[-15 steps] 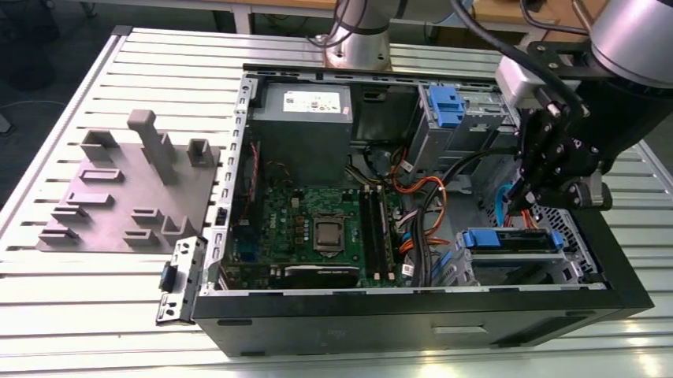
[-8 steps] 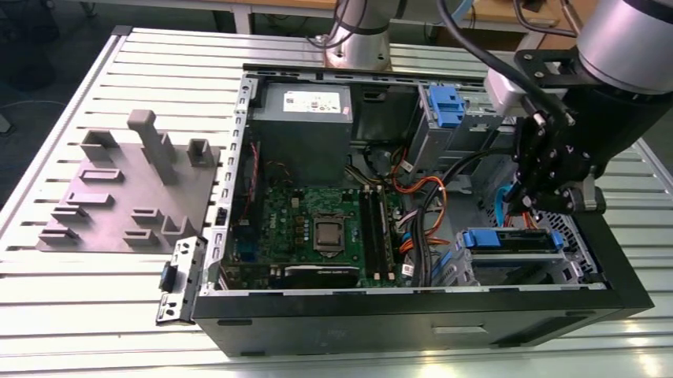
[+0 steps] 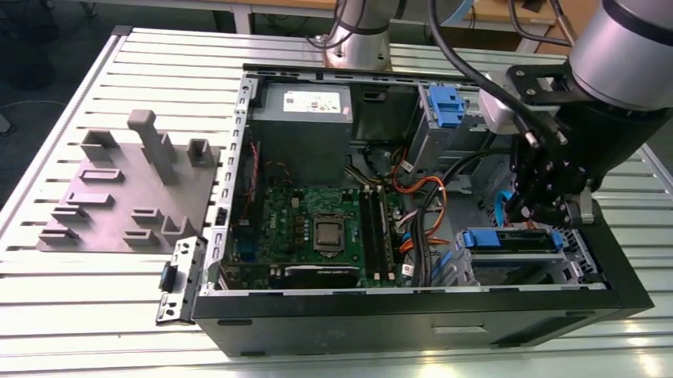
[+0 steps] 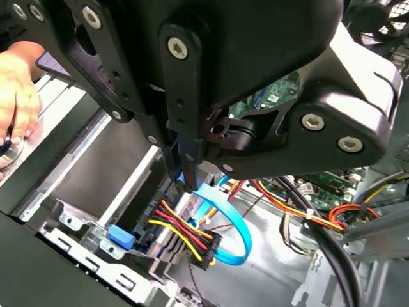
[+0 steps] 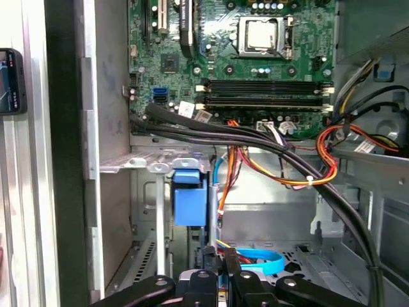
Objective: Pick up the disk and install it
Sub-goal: 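Insert the second disk wire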
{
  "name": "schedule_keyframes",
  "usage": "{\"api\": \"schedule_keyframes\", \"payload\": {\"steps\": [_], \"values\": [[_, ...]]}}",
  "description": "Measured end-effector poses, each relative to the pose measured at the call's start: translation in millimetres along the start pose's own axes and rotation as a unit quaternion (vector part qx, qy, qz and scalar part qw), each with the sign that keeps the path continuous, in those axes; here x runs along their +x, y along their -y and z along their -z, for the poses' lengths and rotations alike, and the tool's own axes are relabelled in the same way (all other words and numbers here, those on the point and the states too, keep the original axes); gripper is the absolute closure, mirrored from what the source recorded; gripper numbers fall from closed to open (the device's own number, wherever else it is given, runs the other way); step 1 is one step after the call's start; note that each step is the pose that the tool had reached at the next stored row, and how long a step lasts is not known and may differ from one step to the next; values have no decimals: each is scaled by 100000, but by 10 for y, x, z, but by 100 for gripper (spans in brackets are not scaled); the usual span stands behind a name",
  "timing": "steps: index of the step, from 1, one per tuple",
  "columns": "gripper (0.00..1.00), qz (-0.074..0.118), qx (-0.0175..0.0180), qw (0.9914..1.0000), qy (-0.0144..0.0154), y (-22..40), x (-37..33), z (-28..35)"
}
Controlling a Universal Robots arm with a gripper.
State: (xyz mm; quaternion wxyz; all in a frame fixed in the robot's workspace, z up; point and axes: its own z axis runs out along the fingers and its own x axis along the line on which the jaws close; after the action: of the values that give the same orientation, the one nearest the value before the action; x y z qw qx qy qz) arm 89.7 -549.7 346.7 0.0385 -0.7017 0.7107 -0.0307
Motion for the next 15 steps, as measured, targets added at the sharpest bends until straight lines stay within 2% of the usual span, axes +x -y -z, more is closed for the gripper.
{"api": "schedule_keyframes", "payload": {"steps": [2, 11, 15], "values": [[84, 23, 165, 100000, 2, -3, 15, -4], [84, 19, 204, 100000, 5, -4, 17, -4], [84, 94, 544, 99998, 48, -29, 42, -12]]}}
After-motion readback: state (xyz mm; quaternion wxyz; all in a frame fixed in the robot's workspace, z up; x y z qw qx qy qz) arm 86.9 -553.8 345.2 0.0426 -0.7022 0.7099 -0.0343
